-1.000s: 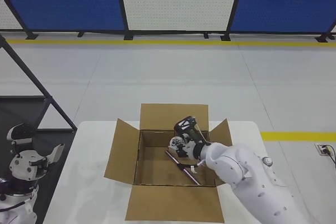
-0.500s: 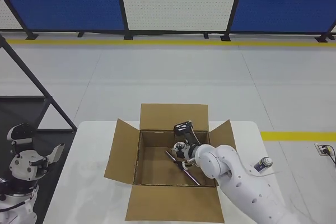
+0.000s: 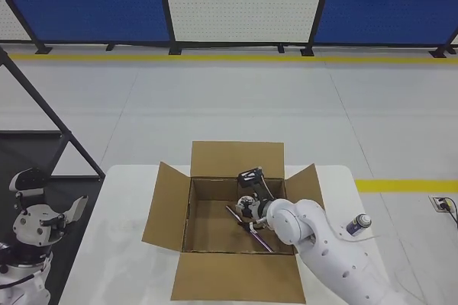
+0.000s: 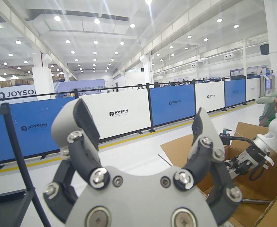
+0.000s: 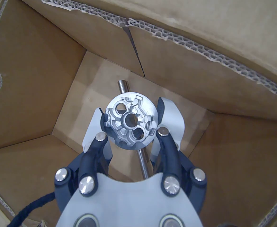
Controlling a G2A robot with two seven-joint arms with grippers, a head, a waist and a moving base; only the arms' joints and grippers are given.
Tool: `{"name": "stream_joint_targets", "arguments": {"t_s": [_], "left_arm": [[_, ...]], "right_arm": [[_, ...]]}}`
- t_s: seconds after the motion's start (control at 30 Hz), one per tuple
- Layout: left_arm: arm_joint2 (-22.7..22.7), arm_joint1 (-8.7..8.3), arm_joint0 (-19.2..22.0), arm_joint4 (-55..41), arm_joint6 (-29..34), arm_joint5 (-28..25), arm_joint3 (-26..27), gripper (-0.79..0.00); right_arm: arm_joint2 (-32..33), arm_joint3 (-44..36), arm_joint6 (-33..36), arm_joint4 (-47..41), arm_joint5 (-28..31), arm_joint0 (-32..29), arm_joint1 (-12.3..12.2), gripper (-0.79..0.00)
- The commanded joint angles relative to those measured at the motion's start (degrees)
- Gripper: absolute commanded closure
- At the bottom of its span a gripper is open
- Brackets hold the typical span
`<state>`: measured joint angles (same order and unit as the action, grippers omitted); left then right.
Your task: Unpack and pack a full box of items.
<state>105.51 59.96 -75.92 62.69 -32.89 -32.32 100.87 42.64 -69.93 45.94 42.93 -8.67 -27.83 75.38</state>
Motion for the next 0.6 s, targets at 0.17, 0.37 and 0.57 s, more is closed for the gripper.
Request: {"name": "stream_joint_targets", "arguments": {"t_s": [0.17,0.37,0.57], "left_arm": [[0.0,0.0,0.0,0.0,0.0,0.0,0.0,-0.785],[0.0,0.0,0.0,0.0,0.0,0.0,0.0,-0.785],[0.0,0.0,0.0,0.0,0.0,0.0,0.0,-0.785]], "right_arm": [[-3.08,4.51,-0.16,2.53,-4.23,1.9,2.17,0.0],[-4.76,8.41,-1.01,2.53,-5.4,3.61,4.18,0.0],[-5.67,12.58,-1.41,2.22,-5.36,5.28,5.95,0.0]]}}
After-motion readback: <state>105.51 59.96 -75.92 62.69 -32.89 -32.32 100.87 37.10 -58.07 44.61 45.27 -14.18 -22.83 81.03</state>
